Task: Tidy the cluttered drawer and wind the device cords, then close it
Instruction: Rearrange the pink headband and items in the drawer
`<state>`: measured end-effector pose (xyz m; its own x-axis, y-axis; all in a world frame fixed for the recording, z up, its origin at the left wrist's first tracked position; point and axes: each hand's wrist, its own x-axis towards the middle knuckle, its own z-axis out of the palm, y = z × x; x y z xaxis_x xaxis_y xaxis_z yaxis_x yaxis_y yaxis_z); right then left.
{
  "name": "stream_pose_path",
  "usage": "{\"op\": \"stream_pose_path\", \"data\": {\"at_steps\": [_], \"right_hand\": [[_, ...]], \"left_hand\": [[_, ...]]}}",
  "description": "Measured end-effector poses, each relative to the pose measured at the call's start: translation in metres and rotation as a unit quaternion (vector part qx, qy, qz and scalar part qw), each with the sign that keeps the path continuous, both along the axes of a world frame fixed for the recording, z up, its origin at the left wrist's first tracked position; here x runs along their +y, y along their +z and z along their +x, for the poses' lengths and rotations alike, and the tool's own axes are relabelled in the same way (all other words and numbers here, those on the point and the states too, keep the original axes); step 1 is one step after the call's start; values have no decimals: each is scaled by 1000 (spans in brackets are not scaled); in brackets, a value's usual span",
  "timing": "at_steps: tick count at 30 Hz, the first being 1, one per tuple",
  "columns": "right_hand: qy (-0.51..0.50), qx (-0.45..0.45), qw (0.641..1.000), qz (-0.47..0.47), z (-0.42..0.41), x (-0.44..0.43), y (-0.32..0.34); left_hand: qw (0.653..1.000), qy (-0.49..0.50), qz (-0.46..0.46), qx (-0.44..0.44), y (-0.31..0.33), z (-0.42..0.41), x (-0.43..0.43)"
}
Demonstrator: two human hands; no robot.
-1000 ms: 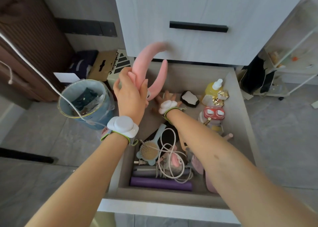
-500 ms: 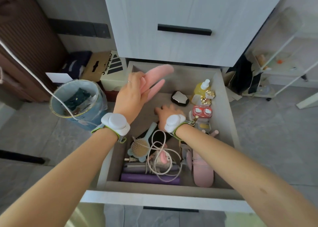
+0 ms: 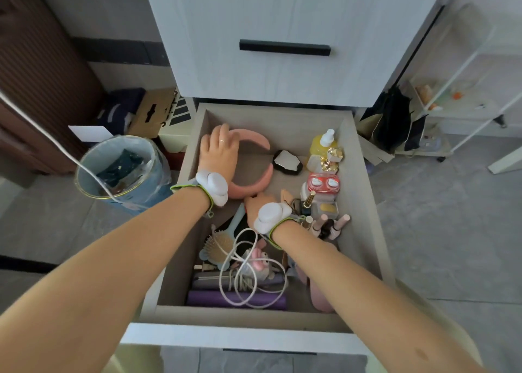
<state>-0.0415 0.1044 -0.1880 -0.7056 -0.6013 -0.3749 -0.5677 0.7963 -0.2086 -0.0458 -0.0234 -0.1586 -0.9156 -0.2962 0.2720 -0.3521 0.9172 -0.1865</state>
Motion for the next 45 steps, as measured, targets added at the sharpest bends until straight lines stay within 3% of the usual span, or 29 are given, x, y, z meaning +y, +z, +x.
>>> {"op": "stream_pose_path", "data": {"at_steps": [1, 5, 10, 12, 15, 18, 24, 29, 33, 38, 40, 43, 45], "right_hand": [[10, 13, 1000, 7, 1, 1, -1], [18, 21, 998, 54, 8, 1, -2], [-32, 27, 997, 68, 17, -2, 4], [-59, 95, 993, 33, 22, -6, 2], [-94, 103, 988, 62, 22, -17, -6], [-110, 78, 991, 8, 28, -11, 7], [-84, -98, 989, -77, 13, 2, 25], [-45, -123, 991, -35, -9, 6, 43], [31, -159, 987, -7, -5, 13, 50], [9, -178, 983, 41, -2, 11, 47], [30, -152, 988, 10, 3, 11, 49], [28, -157, 987, -35, 2, 11, 52], [27, -159, 987, -16, 5, 13, 63]], "left_hand": [[998, -5, -33, -46, -3, -3, -2], [978, -17, 10, -209, -14, -11, -1], [948, -25, -12, -317, -20, -18, -13], [939, -17, 16, -344, -24, -18, -11], [928, 20, 112, -355, -23, -21, -3], [914, 1, 162, -371, -18, -19, 8], [922, 0, 150, -356, -42, -18, -4], [913, -46, 119, -388, -48, -17, -5], [911, -42, 171, -373, -39, -18, -7], [938, 2, 149, -313, -15, 0, 12], [948, 3, 130, -289, -2, 15, 24], [935, 4, 234, -266, 3, 33, 28], [901, -16, 333, -277, 2, 46, 31]]}}
